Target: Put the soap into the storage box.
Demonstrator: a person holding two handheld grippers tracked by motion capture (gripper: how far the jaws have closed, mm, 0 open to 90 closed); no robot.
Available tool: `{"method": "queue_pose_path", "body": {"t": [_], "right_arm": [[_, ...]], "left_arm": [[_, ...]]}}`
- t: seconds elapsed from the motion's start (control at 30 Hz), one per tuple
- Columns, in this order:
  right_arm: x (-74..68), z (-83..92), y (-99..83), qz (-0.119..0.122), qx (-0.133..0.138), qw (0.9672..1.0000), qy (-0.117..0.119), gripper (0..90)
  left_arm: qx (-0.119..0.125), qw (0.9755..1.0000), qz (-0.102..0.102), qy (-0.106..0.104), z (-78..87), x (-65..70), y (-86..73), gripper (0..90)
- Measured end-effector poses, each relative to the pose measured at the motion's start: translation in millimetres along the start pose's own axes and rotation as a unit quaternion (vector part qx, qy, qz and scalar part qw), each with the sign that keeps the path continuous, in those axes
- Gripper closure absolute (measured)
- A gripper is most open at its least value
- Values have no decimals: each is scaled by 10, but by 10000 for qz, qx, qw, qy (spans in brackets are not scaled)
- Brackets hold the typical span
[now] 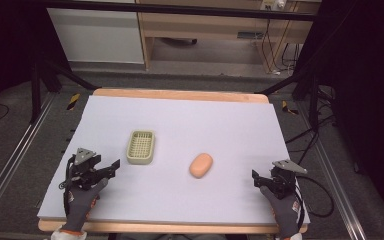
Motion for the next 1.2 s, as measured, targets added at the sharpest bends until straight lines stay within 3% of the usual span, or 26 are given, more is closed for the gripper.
{"method": "queue_pose_path", "body": {"t": [0.2,0.47,0.87,1.2], "right_arm": [[35,-13,-17,-50,-17,10000,-21,133],[5,-18,-41,-56,-68,9999,85,130],[-14,-14,-70,-11,-82,10000,43,113],[-23,-16,-40,-36,0,10000,85,110]], "left_arm": [[-1,9999,-108,-88,-23,121,29,256],[100,9997,-143,-162,3,203,85,266],[179,9991,-251,-293,-24,346,174,261],[131,9986,-392,-336,-85,434,218,252]]}}
Point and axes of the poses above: each handheld gripper's, and its own axes: z roughly backward along the jaws, y roughly out of its top, x roughly to its right, the point moved 10 cm from there along -z, roughly forward along the jaws, and after that the axes turned 12 degrees about -y, right-handed, at the moved point
